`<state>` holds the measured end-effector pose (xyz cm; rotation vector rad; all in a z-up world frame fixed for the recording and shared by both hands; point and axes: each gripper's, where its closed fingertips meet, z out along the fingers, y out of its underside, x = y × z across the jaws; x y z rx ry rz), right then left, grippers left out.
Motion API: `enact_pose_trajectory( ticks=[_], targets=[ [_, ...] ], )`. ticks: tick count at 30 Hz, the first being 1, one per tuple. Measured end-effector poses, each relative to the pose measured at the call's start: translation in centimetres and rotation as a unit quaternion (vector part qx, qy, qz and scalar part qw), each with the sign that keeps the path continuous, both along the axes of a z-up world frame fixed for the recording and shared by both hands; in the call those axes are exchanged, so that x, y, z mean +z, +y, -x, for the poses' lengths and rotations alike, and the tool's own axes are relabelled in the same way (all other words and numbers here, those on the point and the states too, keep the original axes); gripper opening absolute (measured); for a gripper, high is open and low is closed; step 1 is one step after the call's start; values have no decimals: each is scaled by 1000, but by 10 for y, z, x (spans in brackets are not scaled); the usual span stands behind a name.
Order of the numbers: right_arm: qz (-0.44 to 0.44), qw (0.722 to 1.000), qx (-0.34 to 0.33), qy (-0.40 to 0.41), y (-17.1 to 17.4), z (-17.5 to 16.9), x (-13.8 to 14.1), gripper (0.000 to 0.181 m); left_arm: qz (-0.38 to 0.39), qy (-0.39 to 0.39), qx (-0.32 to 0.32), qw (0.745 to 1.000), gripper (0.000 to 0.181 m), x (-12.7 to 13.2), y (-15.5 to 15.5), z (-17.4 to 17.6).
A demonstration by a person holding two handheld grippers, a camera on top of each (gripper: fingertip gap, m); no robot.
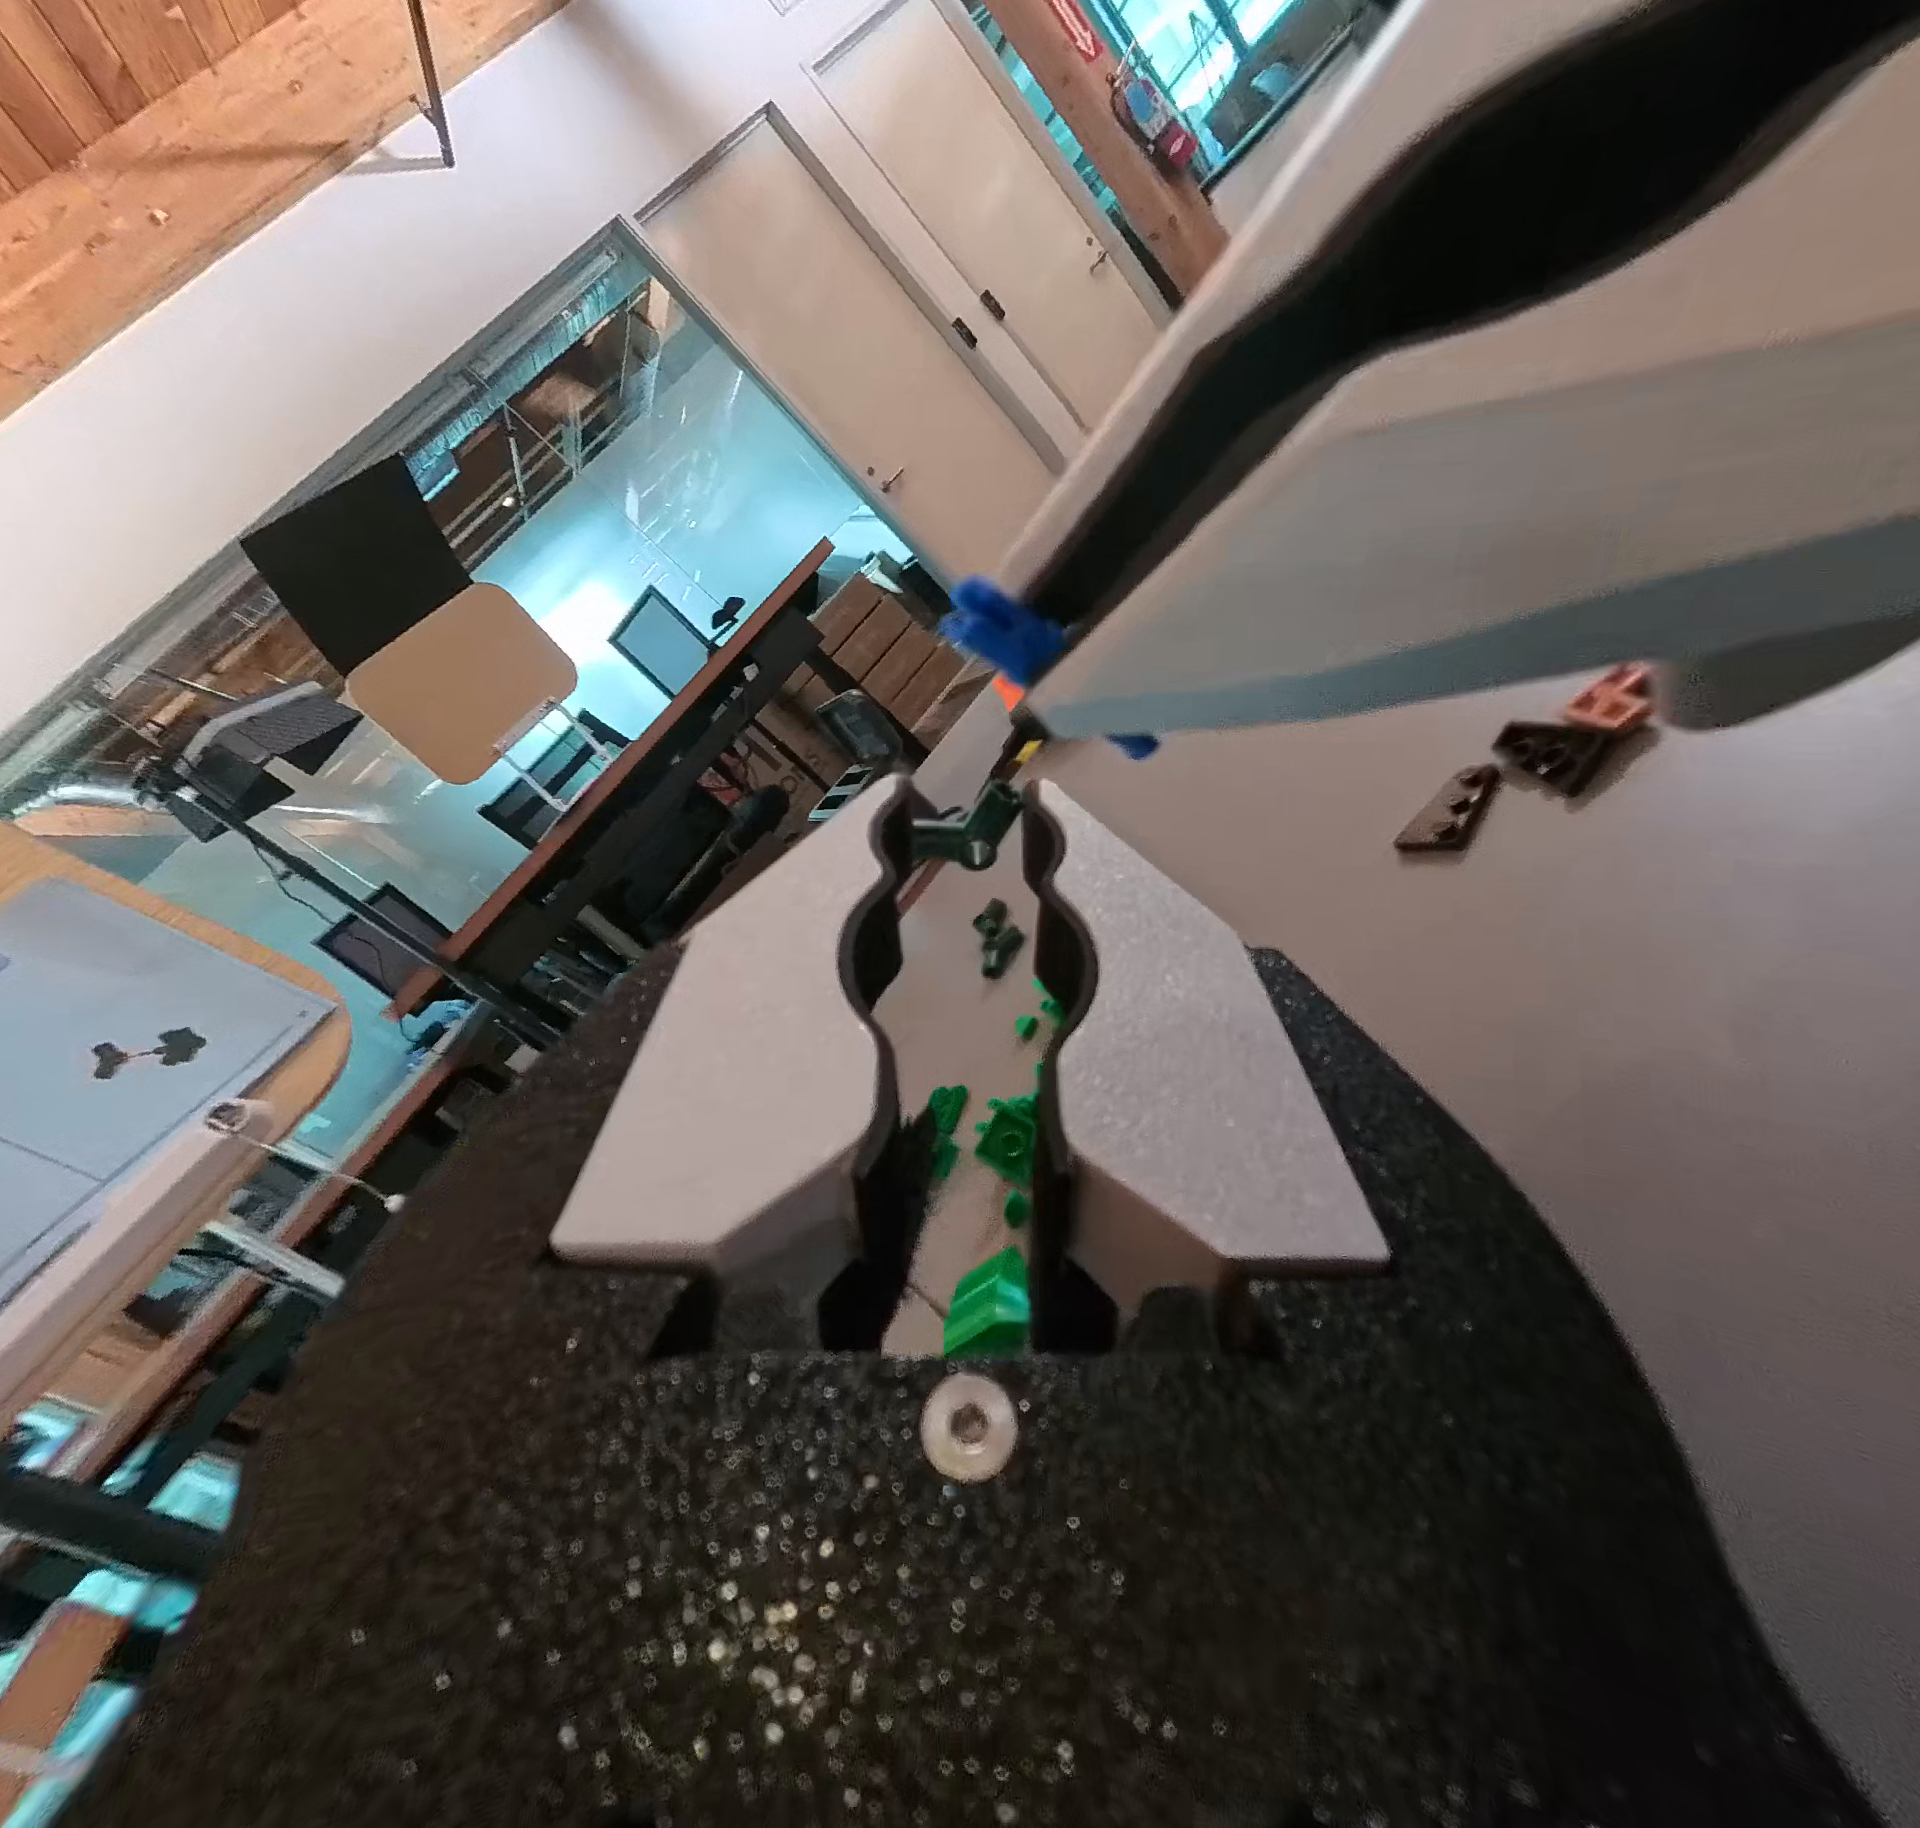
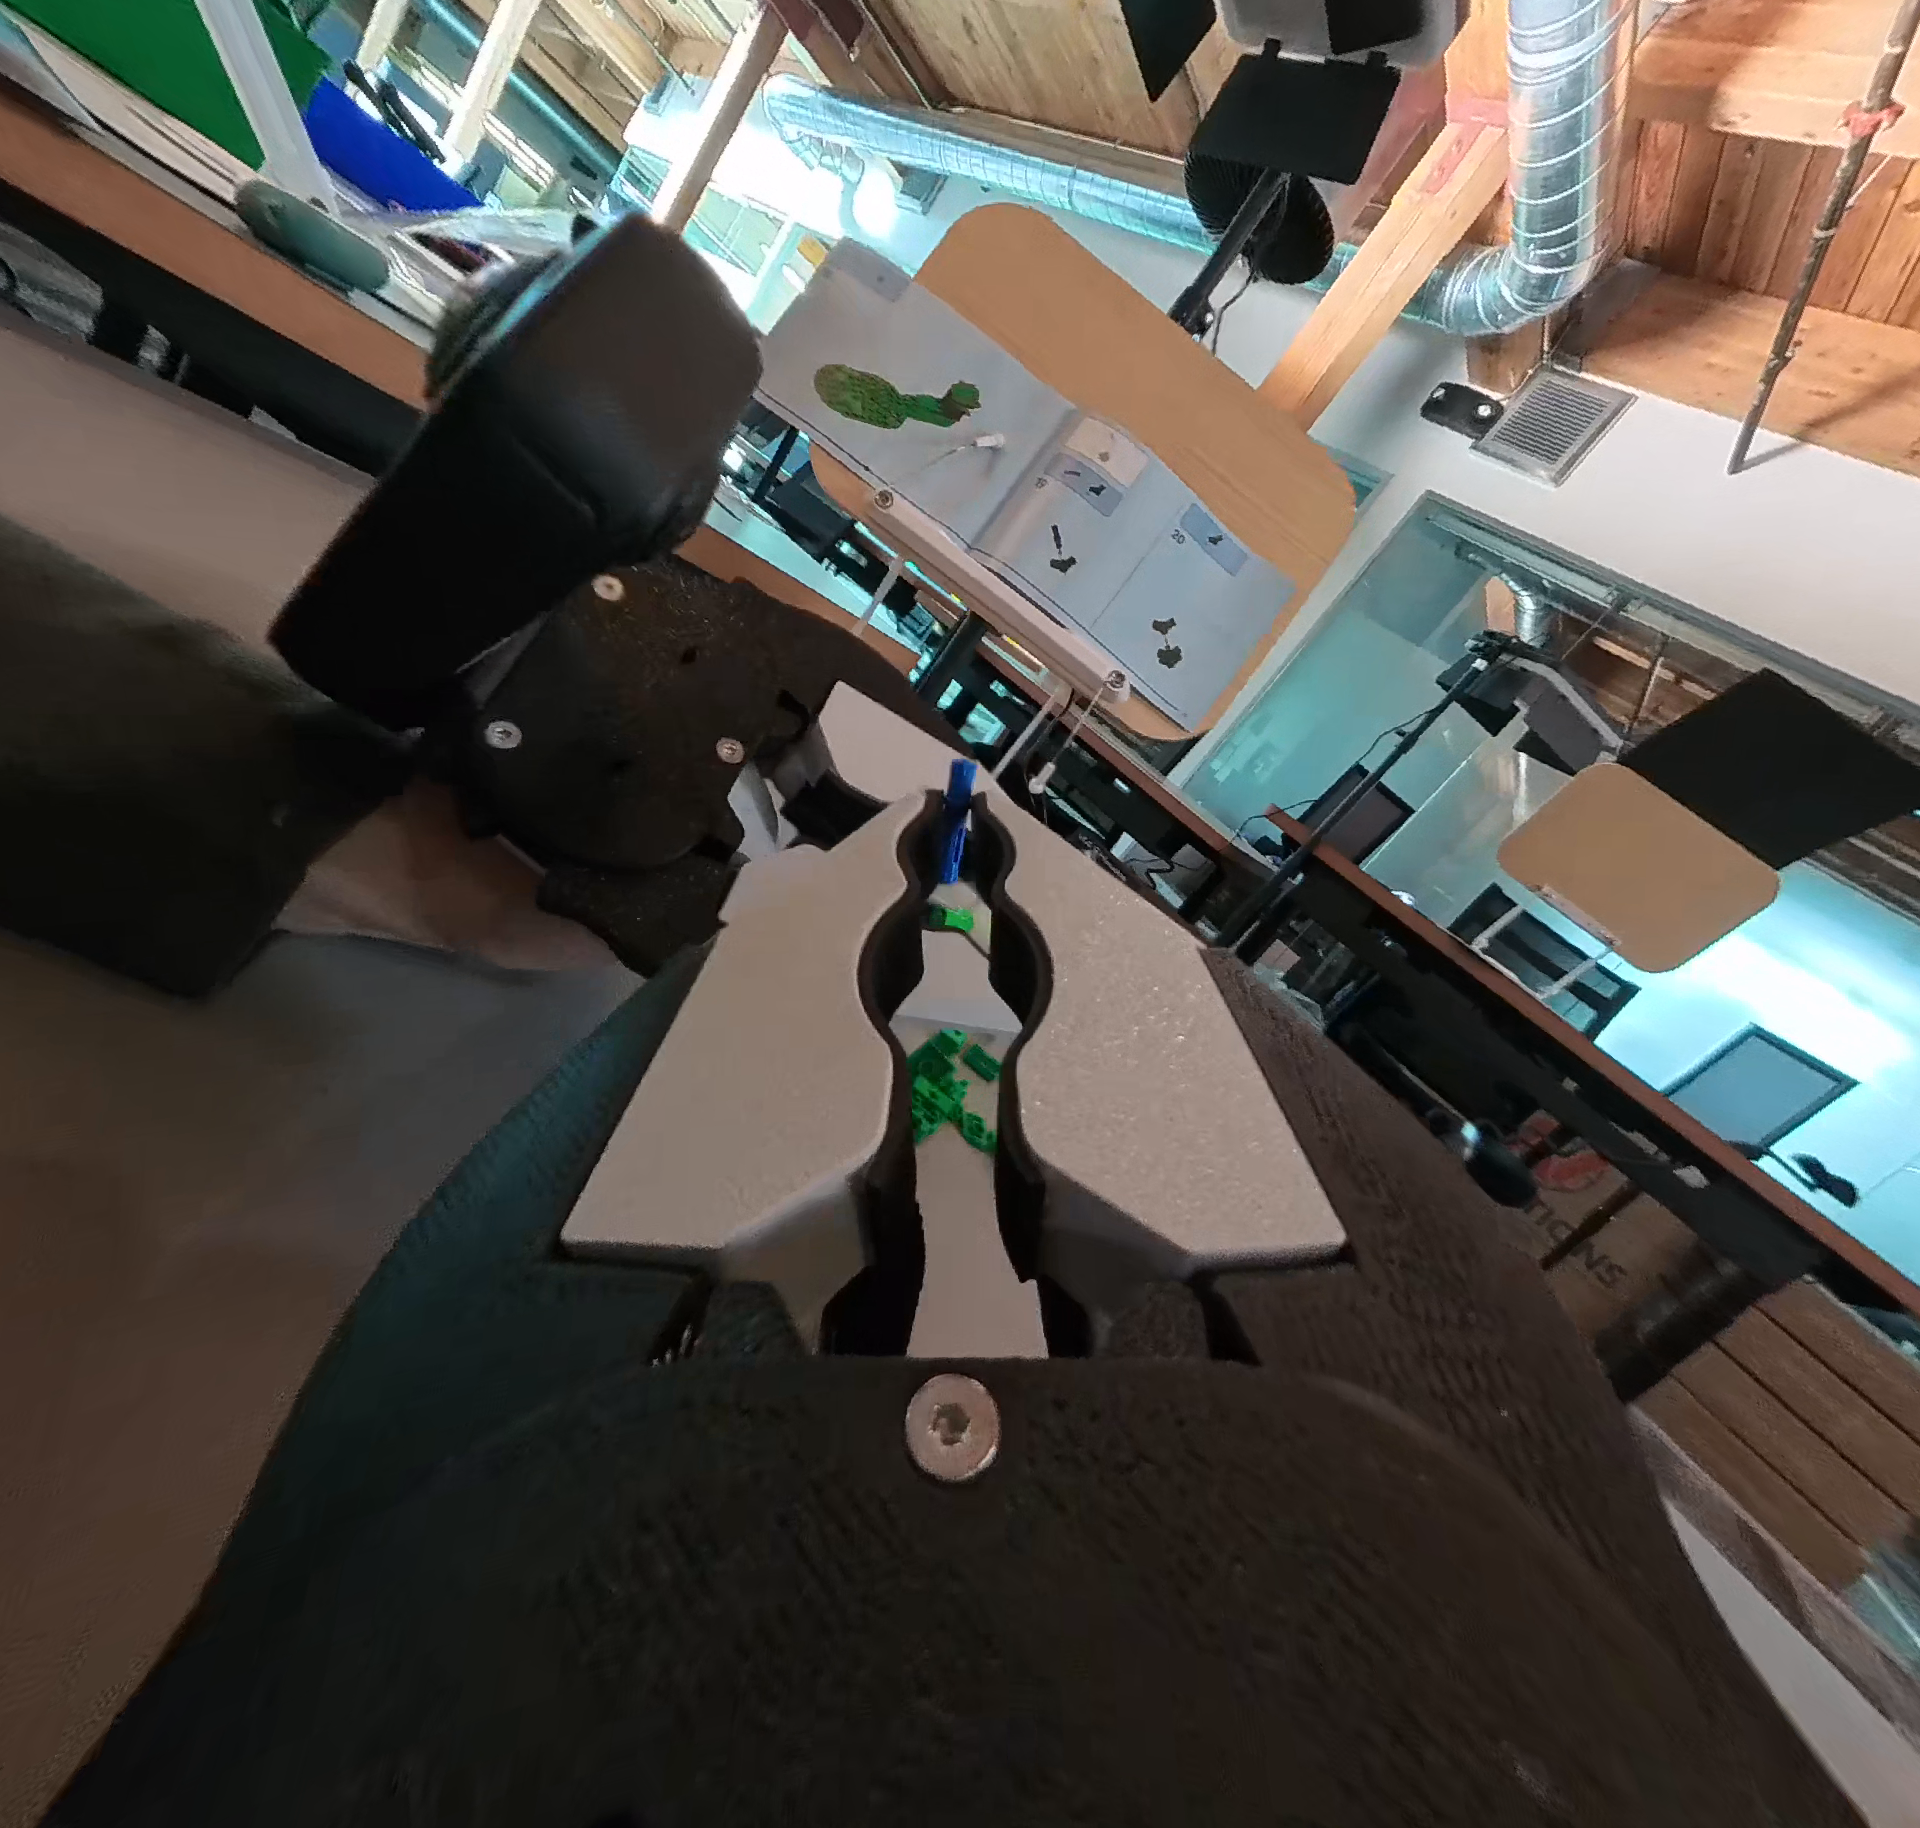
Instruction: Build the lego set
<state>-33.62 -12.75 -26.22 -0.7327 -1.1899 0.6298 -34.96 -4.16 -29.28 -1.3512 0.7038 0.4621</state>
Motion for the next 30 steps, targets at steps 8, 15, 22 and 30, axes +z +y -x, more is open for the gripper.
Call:
enact_pose_trajectory(
  ticks=[8,15,22,30],
  targets=[
    [-38,998,-48,17,0,-2,9,2,-16,63,26,998,18,1,-9,-5],
    [-18,992,-111,57,8,-11,24,3,-17,46,75,996,18,1,-17,17],
    [80,991,-74,82,19,-12,25,3,-31,10,53,998,18,11,-26,20],
    [258,951,133,107,2,-20,46,3,-31,-55,-12,998,18,18,-30,-1]
  ],
)
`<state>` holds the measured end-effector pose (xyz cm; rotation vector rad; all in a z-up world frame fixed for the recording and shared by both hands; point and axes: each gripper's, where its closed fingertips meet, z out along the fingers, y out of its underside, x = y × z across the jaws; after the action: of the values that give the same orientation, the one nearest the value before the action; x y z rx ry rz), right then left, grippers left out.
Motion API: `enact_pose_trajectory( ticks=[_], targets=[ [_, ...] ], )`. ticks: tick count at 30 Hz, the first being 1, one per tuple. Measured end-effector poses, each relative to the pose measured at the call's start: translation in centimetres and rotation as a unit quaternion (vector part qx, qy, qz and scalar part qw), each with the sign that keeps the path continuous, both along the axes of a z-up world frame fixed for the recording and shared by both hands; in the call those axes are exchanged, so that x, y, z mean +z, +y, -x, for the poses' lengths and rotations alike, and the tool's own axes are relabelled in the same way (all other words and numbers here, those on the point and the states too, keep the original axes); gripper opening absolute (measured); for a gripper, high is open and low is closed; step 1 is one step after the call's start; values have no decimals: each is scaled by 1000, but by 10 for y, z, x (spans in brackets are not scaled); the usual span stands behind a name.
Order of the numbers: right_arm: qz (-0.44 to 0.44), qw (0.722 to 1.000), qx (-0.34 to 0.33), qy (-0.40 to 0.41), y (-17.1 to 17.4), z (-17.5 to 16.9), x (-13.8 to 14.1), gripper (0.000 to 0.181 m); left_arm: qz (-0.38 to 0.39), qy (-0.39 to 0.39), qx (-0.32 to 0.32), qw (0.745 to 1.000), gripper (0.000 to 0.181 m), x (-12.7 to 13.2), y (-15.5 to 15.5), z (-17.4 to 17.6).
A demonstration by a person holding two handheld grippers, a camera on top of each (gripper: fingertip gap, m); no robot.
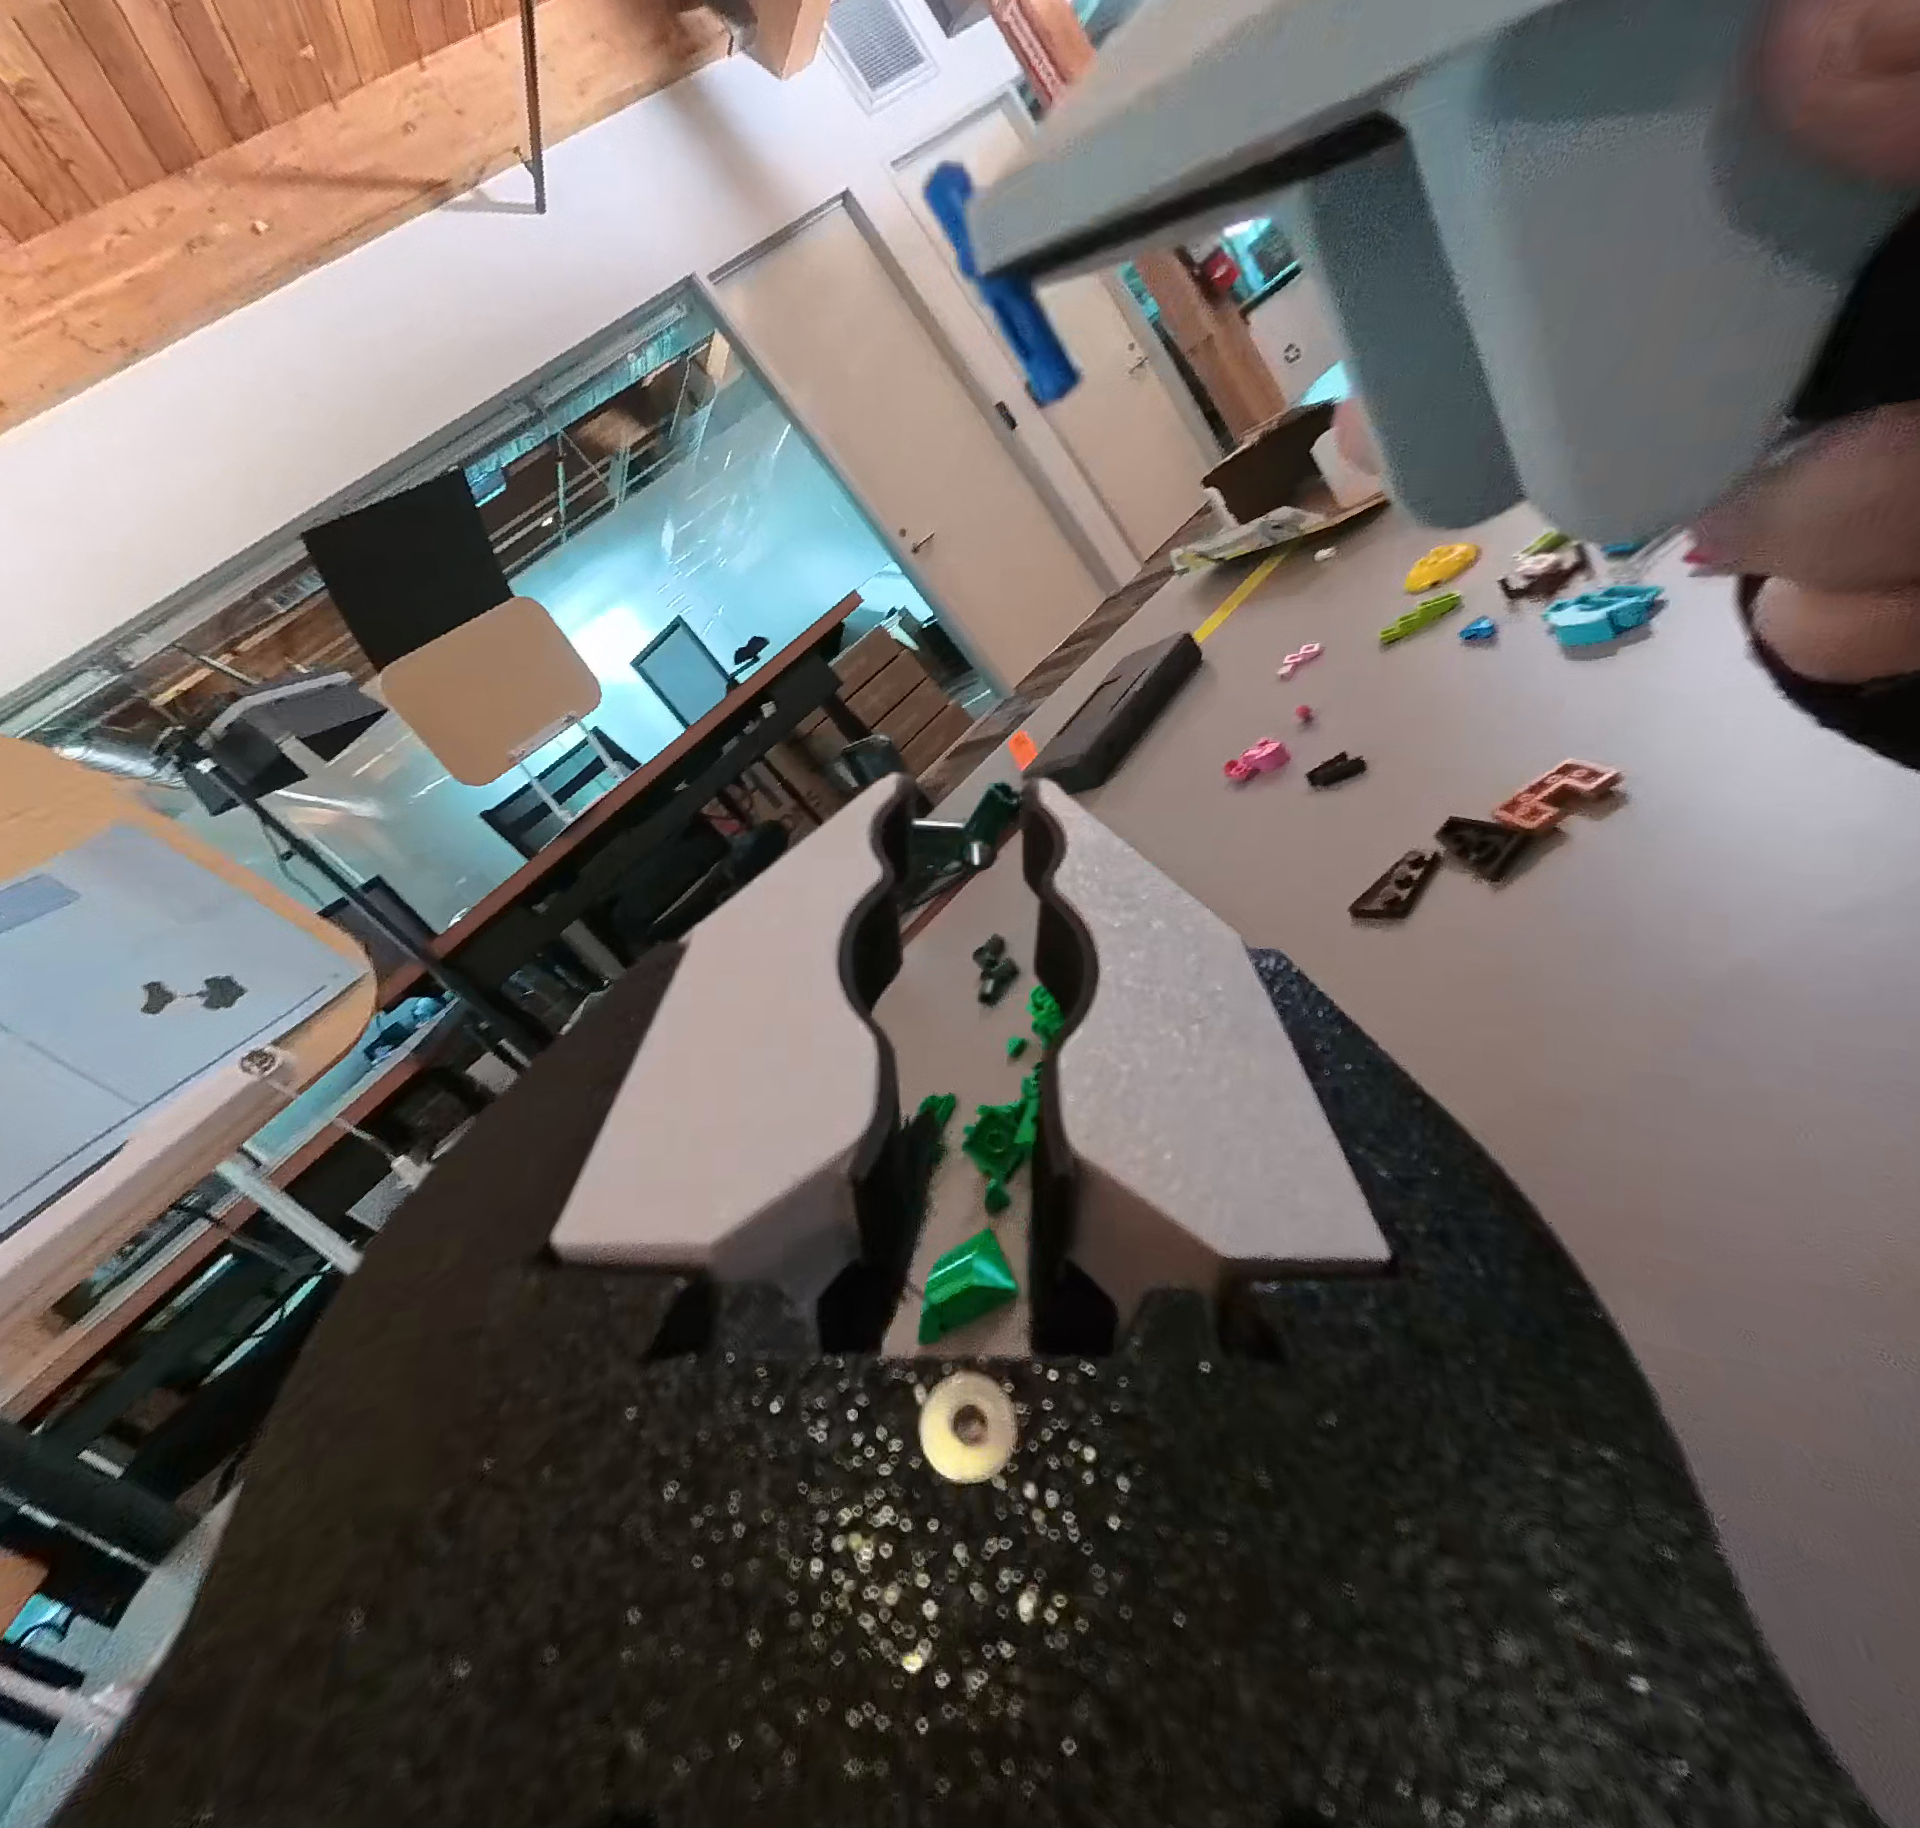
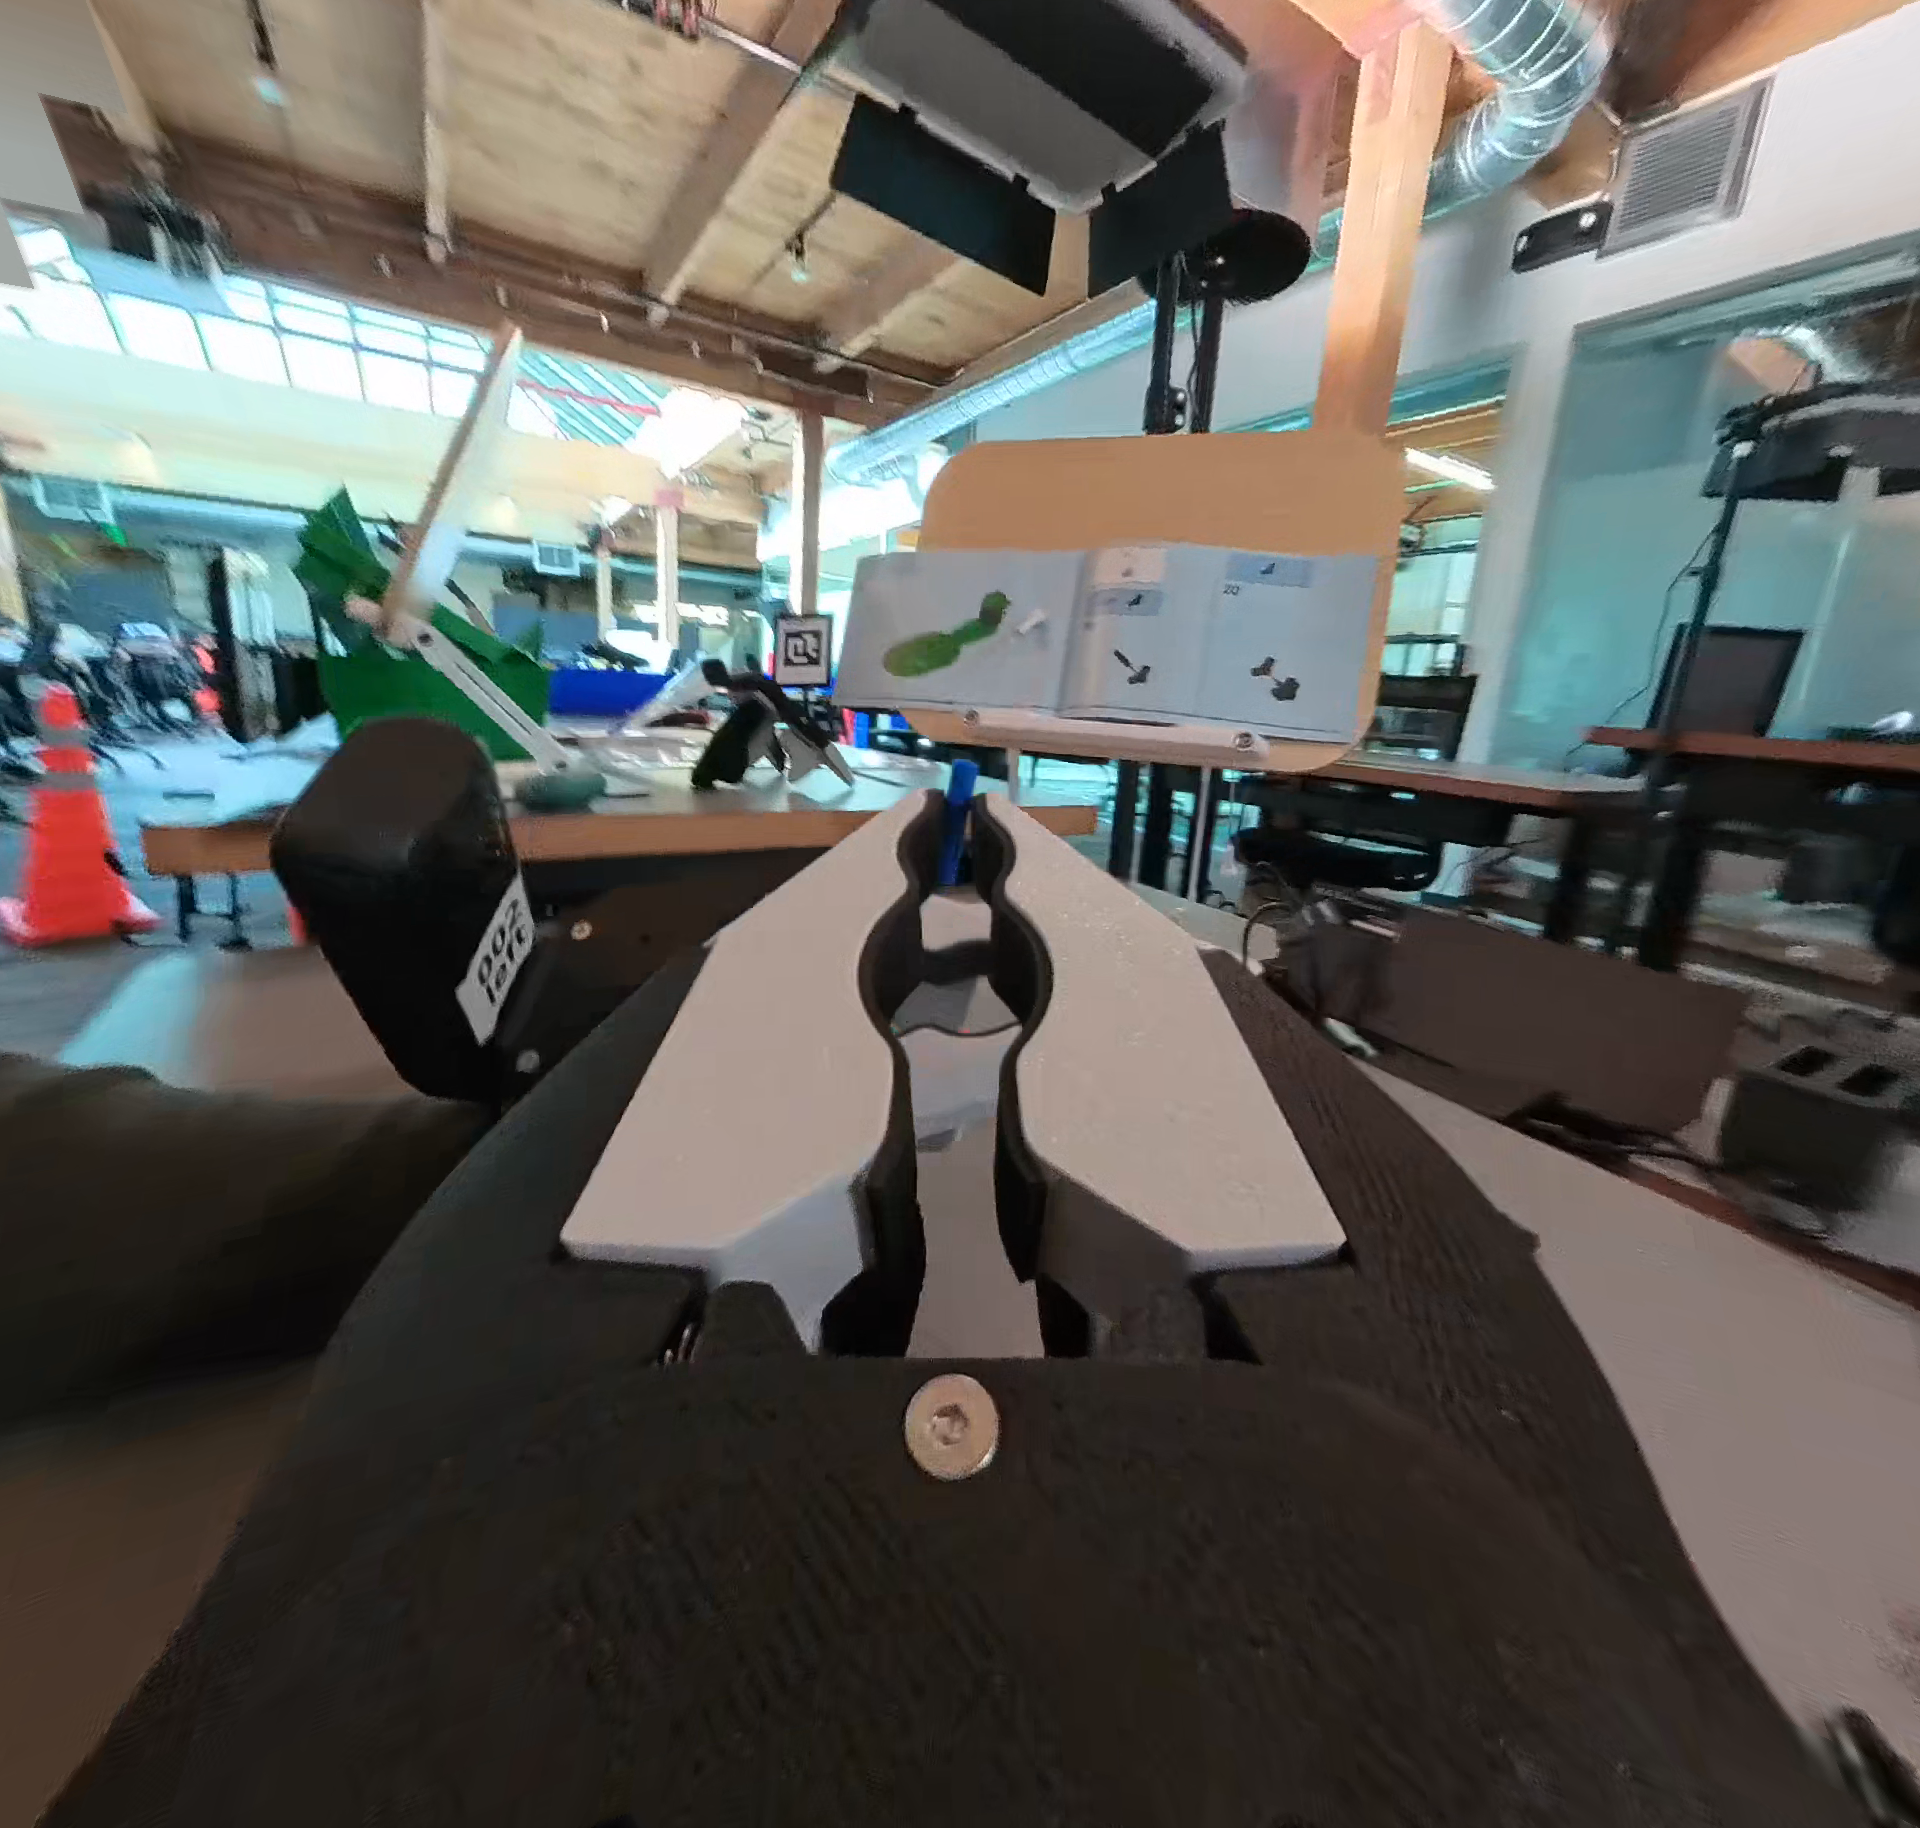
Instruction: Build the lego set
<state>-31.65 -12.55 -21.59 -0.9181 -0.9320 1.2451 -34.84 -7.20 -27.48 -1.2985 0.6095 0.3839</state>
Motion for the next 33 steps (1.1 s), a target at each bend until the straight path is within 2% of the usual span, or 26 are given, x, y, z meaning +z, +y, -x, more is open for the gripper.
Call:
enact_pose_trajectory(
  ticks=[7,9,13,18,22,26,33],
  targets=[
    [149,985,88,24,17,-1,-8,3,1,2,-36,999,18,0,-3,-18],
    [176,979,94,30,22,-2,-9,3,0,-4,-45,999,18,0,-4,-20],
    [178,982,65,19,31,-3,-13,3,-1,-9,-49,999,18,1,-5,-20],
    [182,983,-26,-12,51,-5,-26,3,-1,-11,-52,999,18,1,-4,-20],
    [175,983,-51,-19,54,-6,-28,3,-3,-11,-52,999,18,2,-5,-20],
    [149,986,-74,-30,53,-6,-28,3,-54,-14,-20,998,18,18,-11,-7],
    [146,985,-71,-61,46,4,-37,3,-37,-44,-3,998,18,11,-3,10]
  ],
)
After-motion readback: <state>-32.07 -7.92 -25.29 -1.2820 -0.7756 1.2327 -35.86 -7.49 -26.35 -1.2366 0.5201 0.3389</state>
